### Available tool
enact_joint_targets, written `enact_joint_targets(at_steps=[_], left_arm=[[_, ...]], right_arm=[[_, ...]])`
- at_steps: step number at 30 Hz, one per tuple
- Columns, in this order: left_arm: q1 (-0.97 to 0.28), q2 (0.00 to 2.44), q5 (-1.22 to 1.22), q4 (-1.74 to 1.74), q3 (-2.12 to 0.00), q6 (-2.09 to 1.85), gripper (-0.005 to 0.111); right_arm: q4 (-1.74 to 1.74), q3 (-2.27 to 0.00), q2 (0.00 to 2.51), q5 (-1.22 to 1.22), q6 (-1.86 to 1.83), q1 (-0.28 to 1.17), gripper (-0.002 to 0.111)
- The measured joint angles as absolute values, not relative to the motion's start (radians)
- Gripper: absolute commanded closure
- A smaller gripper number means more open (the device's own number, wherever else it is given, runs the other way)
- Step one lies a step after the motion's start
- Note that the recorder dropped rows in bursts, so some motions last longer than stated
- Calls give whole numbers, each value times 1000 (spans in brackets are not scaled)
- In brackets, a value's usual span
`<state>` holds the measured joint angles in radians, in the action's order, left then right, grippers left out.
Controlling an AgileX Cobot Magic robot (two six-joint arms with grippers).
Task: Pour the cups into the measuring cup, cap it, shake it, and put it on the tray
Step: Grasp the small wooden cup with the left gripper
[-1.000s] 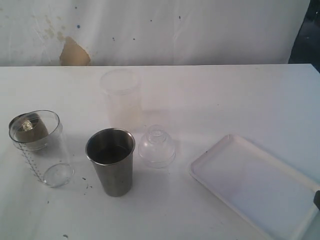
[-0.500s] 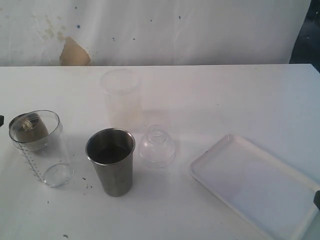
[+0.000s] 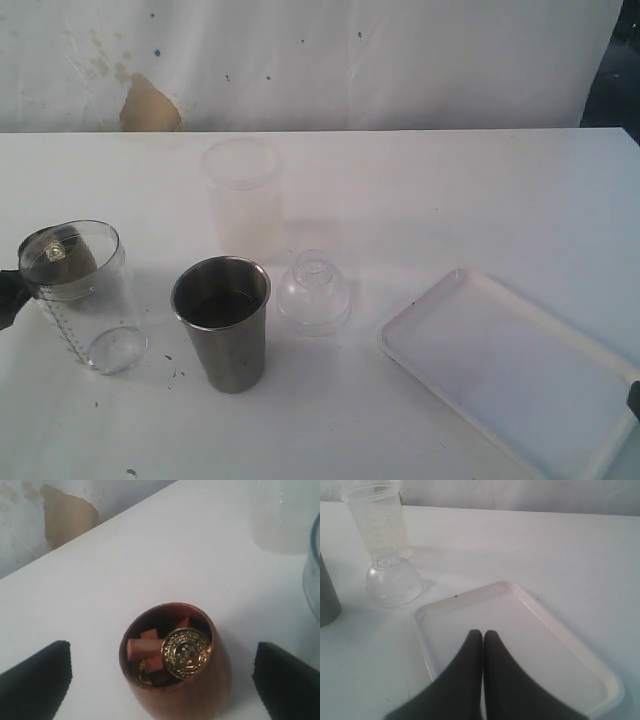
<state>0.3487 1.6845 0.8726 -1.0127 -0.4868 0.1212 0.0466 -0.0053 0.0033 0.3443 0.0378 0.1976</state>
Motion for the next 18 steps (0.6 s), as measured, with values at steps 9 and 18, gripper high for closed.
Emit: enact_joint_targets(at_steps=[9, 18], left_arm=[[338, 1766, 868, -944, -488, 181, 13], [338, 1896, 1002, -819, -489, 158, 13]], right_arm=[[47, -5, 3, 344, 38, 198, 108], [47, -5, 3, 344, 38, 198, 108]])
